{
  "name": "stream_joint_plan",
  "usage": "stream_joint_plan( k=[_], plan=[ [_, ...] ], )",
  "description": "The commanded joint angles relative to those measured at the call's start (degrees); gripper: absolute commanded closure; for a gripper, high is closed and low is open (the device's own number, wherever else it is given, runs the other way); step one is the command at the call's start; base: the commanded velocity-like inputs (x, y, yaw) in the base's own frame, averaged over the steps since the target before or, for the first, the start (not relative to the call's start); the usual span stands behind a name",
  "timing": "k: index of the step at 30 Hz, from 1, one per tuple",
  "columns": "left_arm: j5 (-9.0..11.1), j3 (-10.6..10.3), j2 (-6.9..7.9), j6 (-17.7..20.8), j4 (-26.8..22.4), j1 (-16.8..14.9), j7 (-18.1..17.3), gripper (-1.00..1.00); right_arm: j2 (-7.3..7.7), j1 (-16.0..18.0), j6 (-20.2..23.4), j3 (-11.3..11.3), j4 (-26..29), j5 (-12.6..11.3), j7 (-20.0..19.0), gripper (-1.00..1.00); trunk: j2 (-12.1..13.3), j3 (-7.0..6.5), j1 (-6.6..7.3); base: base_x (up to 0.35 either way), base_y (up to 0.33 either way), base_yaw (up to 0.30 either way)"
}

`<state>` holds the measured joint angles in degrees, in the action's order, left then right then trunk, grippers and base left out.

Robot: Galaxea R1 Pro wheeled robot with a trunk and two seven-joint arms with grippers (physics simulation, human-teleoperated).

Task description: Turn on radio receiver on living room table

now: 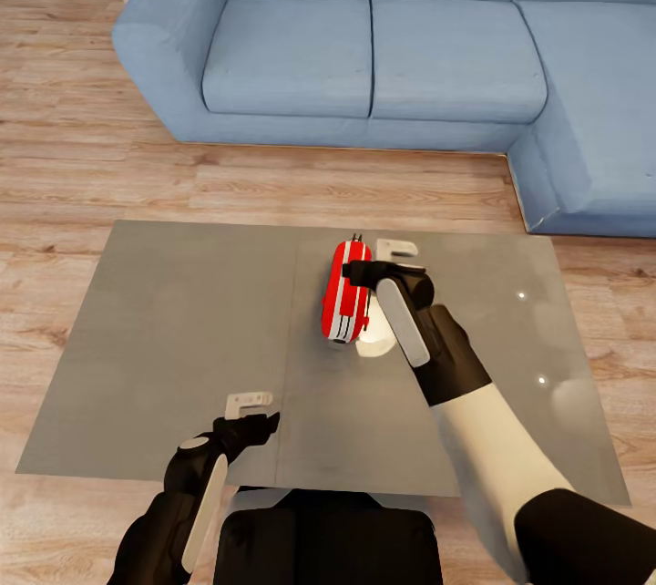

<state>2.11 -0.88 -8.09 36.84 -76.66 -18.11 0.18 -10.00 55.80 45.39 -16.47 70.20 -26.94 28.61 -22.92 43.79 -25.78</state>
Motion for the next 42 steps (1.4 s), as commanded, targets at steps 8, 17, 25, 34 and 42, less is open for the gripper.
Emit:
stream_joint_plan(
  k=[8, 17, 25, 34, 42],
  plan=[
    [0.0, 0.0, 0.0, 0.0, 0.2, 0.0, 0.0, -1.0, 0.0, 1.0, -0.9, 0.0, -2.0, -2.0, 0.1, -1.0, 0.0, 0.0, 0.0, 0.0, 0.0, 0.0],
    [0.0, 0.0, 0.0, -0.1, 0.2, 0.0, 0.0, -1.0, 0.0, 3.2, -1.1, 0.0, -5.2, -2.4, 0.1, -1.0, 0.0, 0.0, 0.0, 0.0, 0.0, 0.0],
    [0.0, 0.0, -0.07, -0.1, 0.2, 0.0, 0.0, -1.0, 0.0, 5.1, -2.4, 0.0, -10.8, -3.2, 0.0, -1.0, 0.0, 0.0, 0.0, 0.0, 0.0, 0.0],
    [-0.1, 0.0, -0.09, -0.2, 0.8, 0.0, 0.0, -1.0, 0.0, 7.0, -5.0, 0.0, -17.4, -4.6, 0.0, -1.0, 0.0, 0.0, 0.0, 0.0, 0.0, 0.0],
    [-0.1, 0.0, -0.09, -0.2, 0.9, 0.0, 0.0, -1.0, 0.0, 7.0, -5.1, 0.0, -17.7, -6.1, -0.3, -1.0, 0.0, 0.0, 0.0, 0.0, 0.0, 0.0]
  ],
)
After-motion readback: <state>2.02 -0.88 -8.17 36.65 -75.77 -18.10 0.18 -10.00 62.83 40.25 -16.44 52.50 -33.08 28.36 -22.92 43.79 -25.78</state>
